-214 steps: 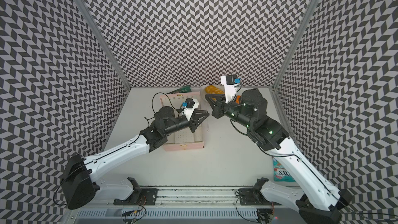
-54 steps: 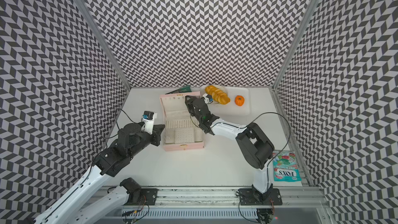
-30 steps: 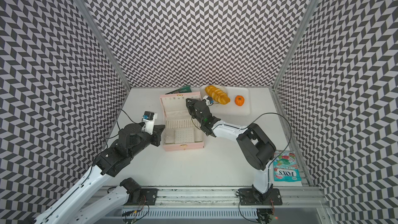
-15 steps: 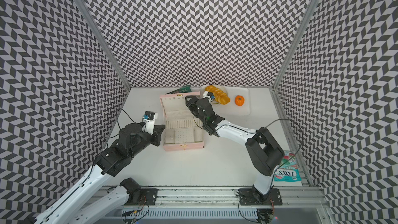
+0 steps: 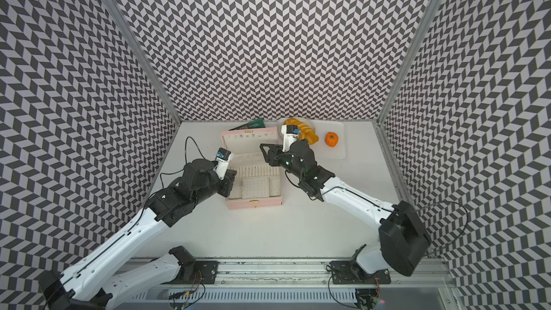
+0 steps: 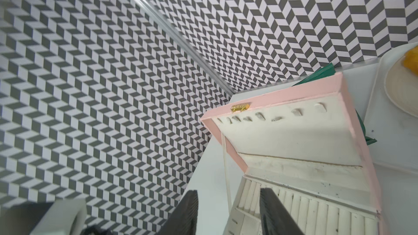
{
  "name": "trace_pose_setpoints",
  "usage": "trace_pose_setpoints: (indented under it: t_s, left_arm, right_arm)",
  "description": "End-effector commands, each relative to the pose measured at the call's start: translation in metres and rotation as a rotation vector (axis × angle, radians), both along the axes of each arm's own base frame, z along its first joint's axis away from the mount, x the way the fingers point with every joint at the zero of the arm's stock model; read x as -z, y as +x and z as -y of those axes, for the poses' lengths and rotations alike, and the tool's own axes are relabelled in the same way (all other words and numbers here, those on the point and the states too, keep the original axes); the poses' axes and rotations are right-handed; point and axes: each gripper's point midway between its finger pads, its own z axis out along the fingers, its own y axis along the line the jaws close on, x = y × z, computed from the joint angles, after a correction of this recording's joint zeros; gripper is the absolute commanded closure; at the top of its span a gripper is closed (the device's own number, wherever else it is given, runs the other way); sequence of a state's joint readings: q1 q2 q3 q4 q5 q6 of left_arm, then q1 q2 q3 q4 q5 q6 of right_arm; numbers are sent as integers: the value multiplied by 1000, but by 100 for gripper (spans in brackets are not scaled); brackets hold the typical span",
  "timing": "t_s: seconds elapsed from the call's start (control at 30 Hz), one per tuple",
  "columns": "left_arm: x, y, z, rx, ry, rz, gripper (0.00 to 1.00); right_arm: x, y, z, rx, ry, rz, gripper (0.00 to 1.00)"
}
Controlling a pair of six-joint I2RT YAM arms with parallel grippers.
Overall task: Put jewelry chain into jewelry box
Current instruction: Open the fastener on the jewelry box, then hang the necklace on the jewelry box clasp.
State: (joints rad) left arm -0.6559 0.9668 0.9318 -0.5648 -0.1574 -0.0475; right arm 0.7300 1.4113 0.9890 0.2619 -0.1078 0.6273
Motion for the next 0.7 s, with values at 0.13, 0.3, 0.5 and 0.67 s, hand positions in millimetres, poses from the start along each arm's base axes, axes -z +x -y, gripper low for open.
trace_pose_setpoints:
  t_s: [0.13,0.3,0.5,0.67]
  left_arm:
    - [-16,5,7,40,175,68,100]
    - [-29,4,7,65,243,114,100]
    - [-46,-5,3,89,277,154,100]
    - [-60,-14,5,130,273,178,100]
  right_arm:
    - [-1,-55,6,-222,-88,241,62]
    - [1,-79,6,-289,-64,312,67]
    - [-6,-105,-8,-353,-21,412,69]
    - [-12,-120,-21,-375,14,473,69]
